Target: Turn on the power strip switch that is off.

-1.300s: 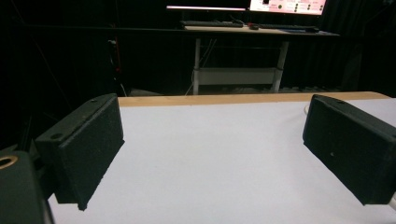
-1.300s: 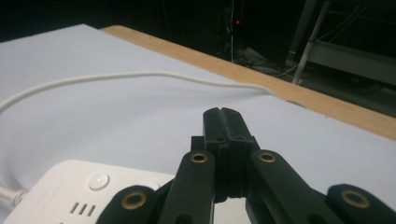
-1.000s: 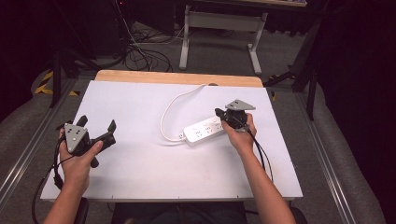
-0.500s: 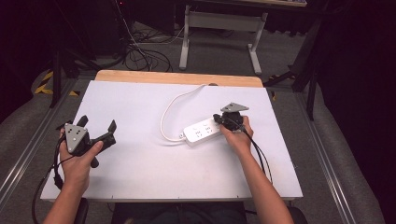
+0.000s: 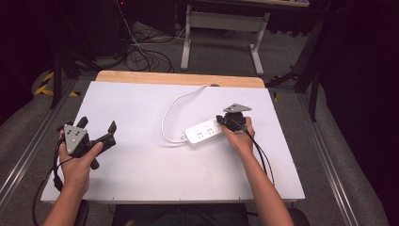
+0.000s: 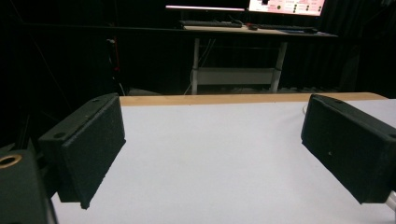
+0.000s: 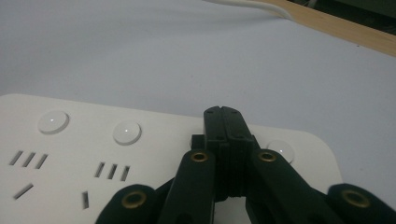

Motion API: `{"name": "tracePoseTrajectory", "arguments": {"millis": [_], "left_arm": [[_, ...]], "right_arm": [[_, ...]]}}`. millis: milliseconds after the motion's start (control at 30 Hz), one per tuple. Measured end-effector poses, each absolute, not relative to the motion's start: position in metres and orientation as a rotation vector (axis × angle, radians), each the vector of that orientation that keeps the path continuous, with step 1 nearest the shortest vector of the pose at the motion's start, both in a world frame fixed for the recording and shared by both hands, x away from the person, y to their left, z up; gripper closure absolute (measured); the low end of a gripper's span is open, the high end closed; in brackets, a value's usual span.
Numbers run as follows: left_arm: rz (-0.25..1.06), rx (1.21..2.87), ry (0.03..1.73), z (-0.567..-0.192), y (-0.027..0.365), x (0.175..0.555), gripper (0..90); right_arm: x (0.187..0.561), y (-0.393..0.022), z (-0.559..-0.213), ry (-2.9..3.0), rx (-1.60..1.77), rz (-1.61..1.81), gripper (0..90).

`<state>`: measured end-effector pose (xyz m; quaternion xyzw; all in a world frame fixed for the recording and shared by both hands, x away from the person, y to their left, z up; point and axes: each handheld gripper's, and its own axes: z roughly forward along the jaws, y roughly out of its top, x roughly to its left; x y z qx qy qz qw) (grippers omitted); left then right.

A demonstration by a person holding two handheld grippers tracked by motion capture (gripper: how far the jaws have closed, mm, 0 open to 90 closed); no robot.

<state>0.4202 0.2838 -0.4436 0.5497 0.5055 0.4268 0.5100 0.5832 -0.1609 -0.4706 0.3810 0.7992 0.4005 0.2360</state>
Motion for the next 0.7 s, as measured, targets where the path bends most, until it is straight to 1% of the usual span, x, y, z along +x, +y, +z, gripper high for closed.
{"name": "tracePoseTrajectory", "arguments": {"millis": [400, 700], "left_arm": [[1.024, 1.325, 1.219, -0.4439, 0.2839, 0.4207, 6.7], [1.023, 1.329, 1.215, -0.4438, 0.2834, 0.4207, 6.8]], "right_arm": [[0.5834, -0.1609, -0.4707, 2.186, 1.044, 1.127, 90.0], [0.5813, -0.1563, -0.4722, 2.179, 1.006, 1.076, 90.0]]}}
